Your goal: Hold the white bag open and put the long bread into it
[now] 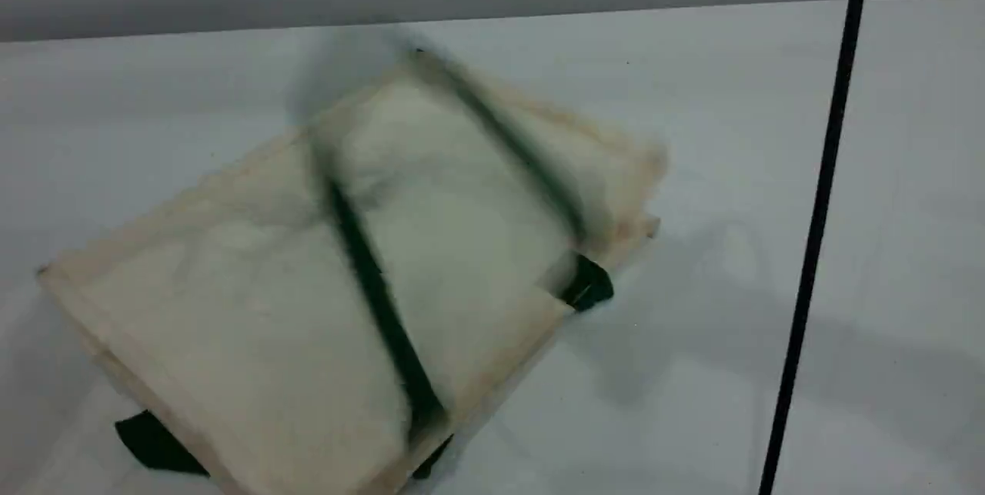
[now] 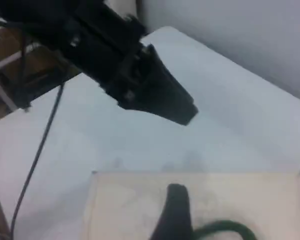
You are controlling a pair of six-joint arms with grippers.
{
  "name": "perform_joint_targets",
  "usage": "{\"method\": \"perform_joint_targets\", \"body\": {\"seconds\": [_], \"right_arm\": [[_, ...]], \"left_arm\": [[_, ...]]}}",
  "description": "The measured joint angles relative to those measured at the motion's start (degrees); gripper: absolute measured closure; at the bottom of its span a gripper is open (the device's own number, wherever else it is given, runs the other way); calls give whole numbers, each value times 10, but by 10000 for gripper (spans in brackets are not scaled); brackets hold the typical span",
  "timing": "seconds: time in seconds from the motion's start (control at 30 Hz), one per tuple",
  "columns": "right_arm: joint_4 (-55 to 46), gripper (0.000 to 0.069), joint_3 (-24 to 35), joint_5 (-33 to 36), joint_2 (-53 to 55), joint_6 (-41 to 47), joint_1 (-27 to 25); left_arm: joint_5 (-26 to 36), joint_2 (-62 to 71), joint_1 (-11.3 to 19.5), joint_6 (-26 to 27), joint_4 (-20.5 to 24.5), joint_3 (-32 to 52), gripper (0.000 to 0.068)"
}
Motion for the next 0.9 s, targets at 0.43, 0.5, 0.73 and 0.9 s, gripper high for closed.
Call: {"method": "perform_joint_targets", "body": {"seconds": [0.43, 0.5, 0.73, 0.9], "right_arm": [[-195, 113, 0, 23, -51, 172, -2], [-233, 113, 0, 38, -68, 207, -2], [-344, 113, 0, 112, -159, 310, -2], [-402, 113, 0, 202, -241, 368, -2]], "left_arm": [[41, -17, 0, 26, 6, 0, 231], [61, -32, 0, 30, 6, 0, 231], [112, -104, 0, 24, 6, -1, 230], [166, -163, 0, -13, 6, -1, 230]]}}
